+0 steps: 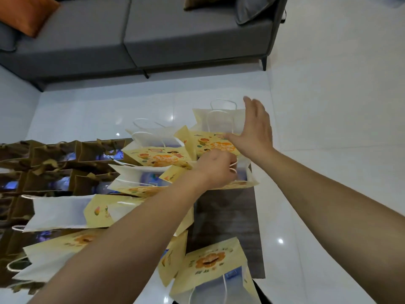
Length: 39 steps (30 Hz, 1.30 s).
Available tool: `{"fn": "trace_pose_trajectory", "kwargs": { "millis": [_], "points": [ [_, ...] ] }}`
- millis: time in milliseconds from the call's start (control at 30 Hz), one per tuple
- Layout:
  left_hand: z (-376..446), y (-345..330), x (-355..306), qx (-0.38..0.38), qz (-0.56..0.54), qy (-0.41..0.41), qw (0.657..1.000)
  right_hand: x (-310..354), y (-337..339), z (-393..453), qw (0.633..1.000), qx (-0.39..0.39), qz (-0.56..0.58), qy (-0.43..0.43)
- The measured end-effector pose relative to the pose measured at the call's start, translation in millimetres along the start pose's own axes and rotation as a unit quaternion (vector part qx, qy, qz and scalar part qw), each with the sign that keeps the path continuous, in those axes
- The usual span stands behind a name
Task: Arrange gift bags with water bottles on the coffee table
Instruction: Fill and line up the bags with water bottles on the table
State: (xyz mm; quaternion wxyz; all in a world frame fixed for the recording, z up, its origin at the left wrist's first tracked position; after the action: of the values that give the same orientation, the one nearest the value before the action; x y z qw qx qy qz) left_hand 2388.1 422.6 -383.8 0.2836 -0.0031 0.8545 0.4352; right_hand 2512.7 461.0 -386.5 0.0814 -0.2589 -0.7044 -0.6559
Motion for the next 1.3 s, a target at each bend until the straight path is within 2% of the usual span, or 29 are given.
{"fn": "trace_pose_trajectory", "kwargs": {
  "millis": [100,233,600,800,900,1033,1200,1300],
  "points": [
    [-3,0,2,-0.01,-0.025,-0.006,1.0,23,-5,35,0.998,0.052,-0.039,0.017],
    [-9,3,1,-0.028,-0.054,0.004,0.998,35,-6,44,0.991,0.111,0.071,0.037],
    [-17,10,-8,-0.086,-0.046,0.02,0.995,50,23,26,0.983,0.101,0.143,0.052],
    [-12,5,-3,-0.101,-0.025,0.042,0.994,37,9,24,0.987,0.128,0.09,0.047],
    [-9,9,6,-0.121,-0.036,0.067,0.99,30,5,21,0.988,0.123,0.081,0.044],
    [-10,15,13,-0.128,-0.053,0.048,0.989,25,4,10,0.99,0.116,0.075,0.033],
    [-25,7,20,-0.123,-0.042,0.038,0.991,-6,6,-29,0.992,0.029,0.114,-0.035],
    [-39,1,25,-0.111,-0.046,0.032,0.992,-29,7,-70,0.992,-0.013,0.099,-0.08]
  ]
}}
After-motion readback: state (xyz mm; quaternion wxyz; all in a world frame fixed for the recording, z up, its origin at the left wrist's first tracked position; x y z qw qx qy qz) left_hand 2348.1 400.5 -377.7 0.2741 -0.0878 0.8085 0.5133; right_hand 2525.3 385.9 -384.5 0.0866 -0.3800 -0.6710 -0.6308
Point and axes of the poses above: each hand's wrist, its own z-axis towards the middle knuckle, its own y-axis out of the back of the hand, x = y × z, the point moved 4 cm from there along z, towards the middle knuckle, and after that the axes turned 7 degrees about -z, right-handed, at the moved point
